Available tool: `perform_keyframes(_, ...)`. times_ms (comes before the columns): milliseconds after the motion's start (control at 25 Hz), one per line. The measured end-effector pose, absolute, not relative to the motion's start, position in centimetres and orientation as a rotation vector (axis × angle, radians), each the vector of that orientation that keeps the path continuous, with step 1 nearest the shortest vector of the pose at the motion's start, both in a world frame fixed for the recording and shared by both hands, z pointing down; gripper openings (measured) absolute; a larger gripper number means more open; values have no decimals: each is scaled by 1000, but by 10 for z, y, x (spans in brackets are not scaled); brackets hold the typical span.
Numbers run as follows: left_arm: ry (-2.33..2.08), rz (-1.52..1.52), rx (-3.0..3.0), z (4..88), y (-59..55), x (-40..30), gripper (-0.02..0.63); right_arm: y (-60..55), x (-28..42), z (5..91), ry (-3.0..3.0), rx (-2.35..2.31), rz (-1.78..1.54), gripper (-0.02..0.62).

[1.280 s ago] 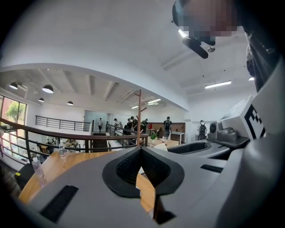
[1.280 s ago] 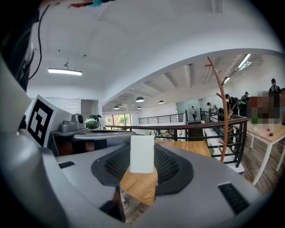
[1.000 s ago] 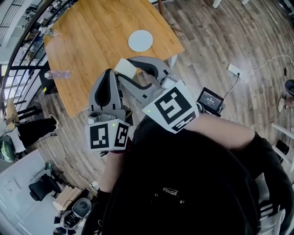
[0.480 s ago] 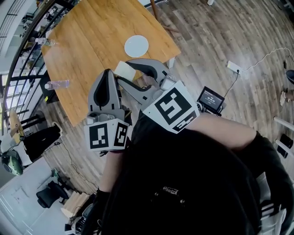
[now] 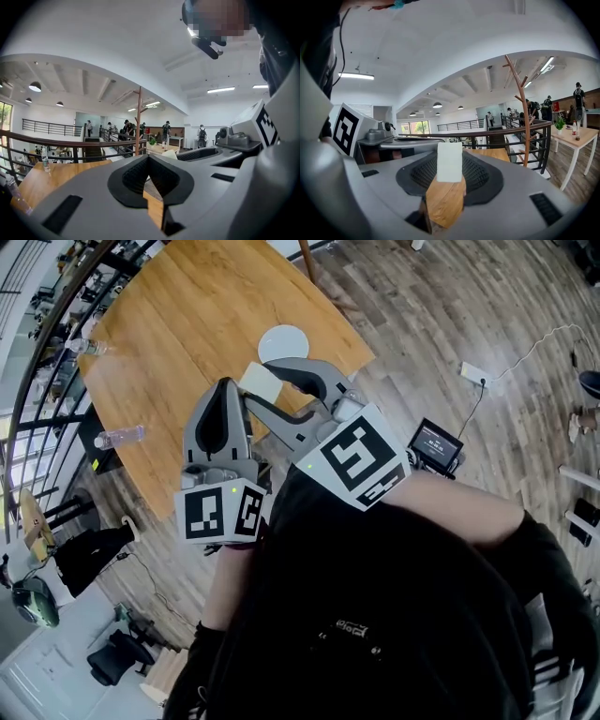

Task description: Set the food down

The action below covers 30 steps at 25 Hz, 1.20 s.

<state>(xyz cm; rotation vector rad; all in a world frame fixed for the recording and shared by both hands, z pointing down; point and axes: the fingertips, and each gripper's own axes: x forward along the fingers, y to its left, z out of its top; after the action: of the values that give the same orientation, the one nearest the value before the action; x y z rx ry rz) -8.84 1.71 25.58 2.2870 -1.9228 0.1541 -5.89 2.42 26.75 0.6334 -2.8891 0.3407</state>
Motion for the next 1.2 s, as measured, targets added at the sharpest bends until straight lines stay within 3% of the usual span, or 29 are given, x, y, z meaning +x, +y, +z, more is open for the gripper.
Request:
perform_keyframes(680, -1846, 76, 2383, 245, -46, -198, 3, -32, -167, 259, -2840, 753, 278, 170)
perform_keyframes(1200, -1817, 66, 2362, 262, -69, -232, 3, -54, -202, 274, -2800, 746, 301, 170)
